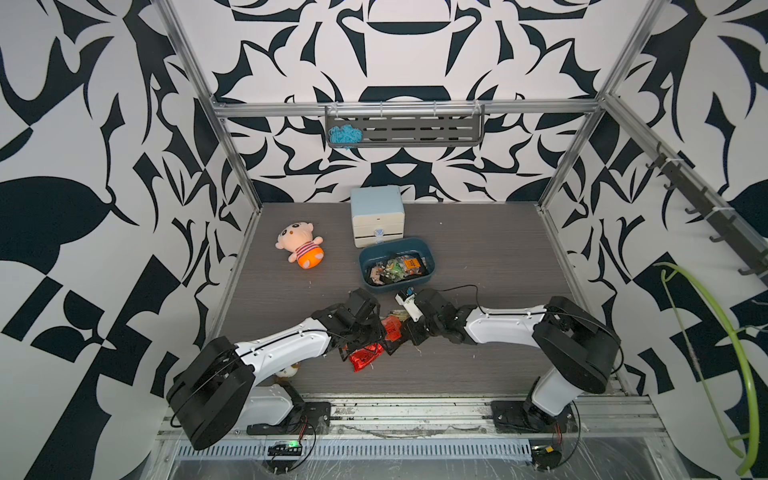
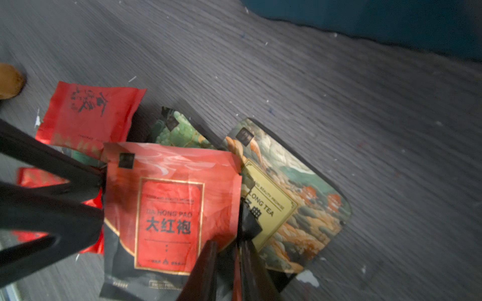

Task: Put the tea bags into the storage box
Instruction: Pick up the tea bag from the center of the board.

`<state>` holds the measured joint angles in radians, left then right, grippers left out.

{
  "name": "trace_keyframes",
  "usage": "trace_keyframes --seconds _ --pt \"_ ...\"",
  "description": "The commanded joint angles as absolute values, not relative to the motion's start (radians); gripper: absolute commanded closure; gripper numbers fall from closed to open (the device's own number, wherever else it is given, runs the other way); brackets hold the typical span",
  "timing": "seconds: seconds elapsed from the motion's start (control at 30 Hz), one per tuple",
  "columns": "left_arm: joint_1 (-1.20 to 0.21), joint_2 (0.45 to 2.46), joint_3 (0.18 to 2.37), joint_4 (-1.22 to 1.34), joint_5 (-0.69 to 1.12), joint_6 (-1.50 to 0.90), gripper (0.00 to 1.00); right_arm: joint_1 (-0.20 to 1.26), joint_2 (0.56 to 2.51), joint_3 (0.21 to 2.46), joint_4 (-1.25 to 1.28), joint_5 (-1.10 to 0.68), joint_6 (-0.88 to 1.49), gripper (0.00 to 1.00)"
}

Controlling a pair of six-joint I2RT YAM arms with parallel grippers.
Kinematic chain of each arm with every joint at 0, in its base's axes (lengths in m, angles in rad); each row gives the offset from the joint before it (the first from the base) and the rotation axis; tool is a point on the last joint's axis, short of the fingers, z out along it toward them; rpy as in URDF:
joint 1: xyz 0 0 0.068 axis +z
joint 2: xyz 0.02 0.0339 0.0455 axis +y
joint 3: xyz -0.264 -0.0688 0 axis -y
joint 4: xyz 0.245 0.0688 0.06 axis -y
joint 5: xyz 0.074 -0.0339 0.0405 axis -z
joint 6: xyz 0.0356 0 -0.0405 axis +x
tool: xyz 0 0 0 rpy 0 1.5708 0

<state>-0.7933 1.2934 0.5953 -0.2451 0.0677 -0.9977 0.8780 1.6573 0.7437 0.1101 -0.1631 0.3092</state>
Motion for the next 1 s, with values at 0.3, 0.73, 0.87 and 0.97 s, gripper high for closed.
trace_keyframes --seconds 0.3,0.73,0.87,0.97 --pt "-0.798 1.343 0.601 -0.13 0.056 -1.016 0.65 0.891 1.666 0.789 0.087 -0.146 0.29 0.79" --pt "-0.799 1.373 0.604 -0.068 0.066 -1.039 0.74 0.893 1.667 0.792 0.085 -0.148 0.29 0.79" --pt "-0.799 1.391 0.617 -0.07 0.075 -1.037 0.84 0.893 1.66 0.787 0.088 -0.143 0.291 0.79" --pt "-0.8 1.374 0.626 -0.101 0.077 -1.027 0.93 0.893 1.641 0.775 0.097 -0.115 0.293 0.79"
